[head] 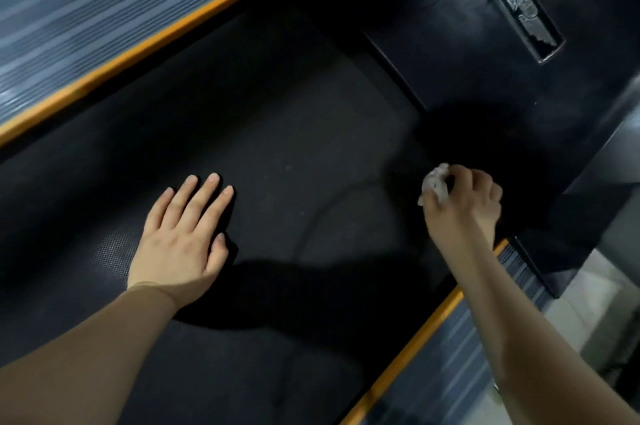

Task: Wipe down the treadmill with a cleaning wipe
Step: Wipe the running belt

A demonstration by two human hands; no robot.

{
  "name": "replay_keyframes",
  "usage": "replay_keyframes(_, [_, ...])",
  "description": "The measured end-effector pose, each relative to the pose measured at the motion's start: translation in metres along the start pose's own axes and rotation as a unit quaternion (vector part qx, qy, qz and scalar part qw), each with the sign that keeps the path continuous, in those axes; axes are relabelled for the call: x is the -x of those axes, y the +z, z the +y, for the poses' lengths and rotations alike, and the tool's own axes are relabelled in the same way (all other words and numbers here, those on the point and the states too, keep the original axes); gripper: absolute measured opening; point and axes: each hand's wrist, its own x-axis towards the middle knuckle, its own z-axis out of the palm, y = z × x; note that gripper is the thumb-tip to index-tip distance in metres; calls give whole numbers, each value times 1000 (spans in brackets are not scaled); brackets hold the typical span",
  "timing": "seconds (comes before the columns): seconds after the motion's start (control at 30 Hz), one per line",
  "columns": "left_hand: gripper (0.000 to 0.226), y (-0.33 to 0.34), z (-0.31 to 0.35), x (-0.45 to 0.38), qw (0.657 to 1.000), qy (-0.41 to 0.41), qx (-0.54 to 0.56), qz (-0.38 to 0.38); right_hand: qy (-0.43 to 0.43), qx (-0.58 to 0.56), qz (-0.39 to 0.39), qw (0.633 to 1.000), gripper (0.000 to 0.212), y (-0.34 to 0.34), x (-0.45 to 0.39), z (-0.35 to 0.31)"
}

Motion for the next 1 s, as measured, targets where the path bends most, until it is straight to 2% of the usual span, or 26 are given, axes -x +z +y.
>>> replay_keyframes(0.1, [68,1,-1,0,1000,1,-7,-1,-1,-23,28,999,46,7,23,16])
replay_keyframes(0.2, [68,2,-1,1,1000,3,-8,4,0,-60,-15,998,31,9,40,23])
replay_keyframes(0.3, [68,1,-1,1,1000,2,-8,1,55,-147,-63,986,33,0,31,15])
replay_keyframes(0.33, [68,1,-1,1,1000,1,-9,-1,70,-177,-58,980,29,-2,22,9])
replay_keyframes(0.4, [68,1,-1,0,1000,2,-12,0,66,-161,-54,983,21,-2,1,-1])
replay_keyframes(0.53, [68,2,-4,2,1000,3,-13,2,-41,-187,17,981,41,6,-24,-42])
replay_keyframes(0.57, [68,1,-3,1,1000,5,-13,3,-81,-187,18,979,42,13,-26,-48])
replay_keyframes(0.67, [68,1,0,0,1000,4,-21,-2,-128,-227,-24,965,38,13,-15,-59])
replay_keyframes(0.73, [69,0,-1,0,1000,-1,-24,-4,-102,-262,-59,958,38,1,-7,-54])
replay_keyframes(0.8, [68,-4,1,0,1000,-2,-22,-14,-13,-319,-81,944,26,-10,-6,-37])
replay_keyframes(0.83, [68,-5,3,0,1000,-3,-22,-17,20,-322,-90,942,23,-14,-4,-28])
replay_keyframes(0.87, [68,-6,3,0,999,-5,-25,-20,12,-290,-101,951,26,-14,-6,-23])
replay_keyframes(1.0, [68,-3,3,2,999,-3,-34,-15,-64,-178,-68,980,26,-7,-10,-13])
